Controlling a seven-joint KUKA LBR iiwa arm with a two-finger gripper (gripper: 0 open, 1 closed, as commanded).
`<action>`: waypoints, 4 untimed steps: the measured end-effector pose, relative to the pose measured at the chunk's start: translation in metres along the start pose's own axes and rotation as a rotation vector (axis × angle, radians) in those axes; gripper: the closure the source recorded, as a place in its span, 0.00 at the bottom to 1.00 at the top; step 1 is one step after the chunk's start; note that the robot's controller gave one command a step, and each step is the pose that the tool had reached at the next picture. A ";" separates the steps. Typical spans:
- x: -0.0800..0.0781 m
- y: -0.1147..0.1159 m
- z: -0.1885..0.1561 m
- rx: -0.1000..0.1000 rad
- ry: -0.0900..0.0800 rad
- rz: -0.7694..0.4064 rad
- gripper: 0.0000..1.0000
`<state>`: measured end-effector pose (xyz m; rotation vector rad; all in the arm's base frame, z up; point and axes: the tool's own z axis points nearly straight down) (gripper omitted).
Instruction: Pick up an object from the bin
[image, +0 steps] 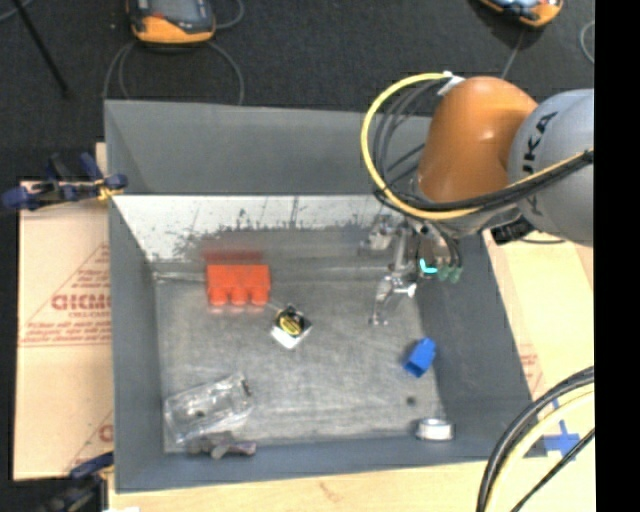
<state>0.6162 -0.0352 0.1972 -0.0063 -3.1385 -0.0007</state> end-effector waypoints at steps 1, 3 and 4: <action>-0.008 0.093 0.116 -0.001 -0.001 -0.122 0.00; -0.017 0.094 0.006 0.002 -0.016 -0.127 1.00; -0.016 0.094 -0.044 -0.001 -0.013 -0.107 1.00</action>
Offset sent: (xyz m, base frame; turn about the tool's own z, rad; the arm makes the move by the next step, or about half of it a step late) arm 0.0089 0.0908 -0.1116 -0.1151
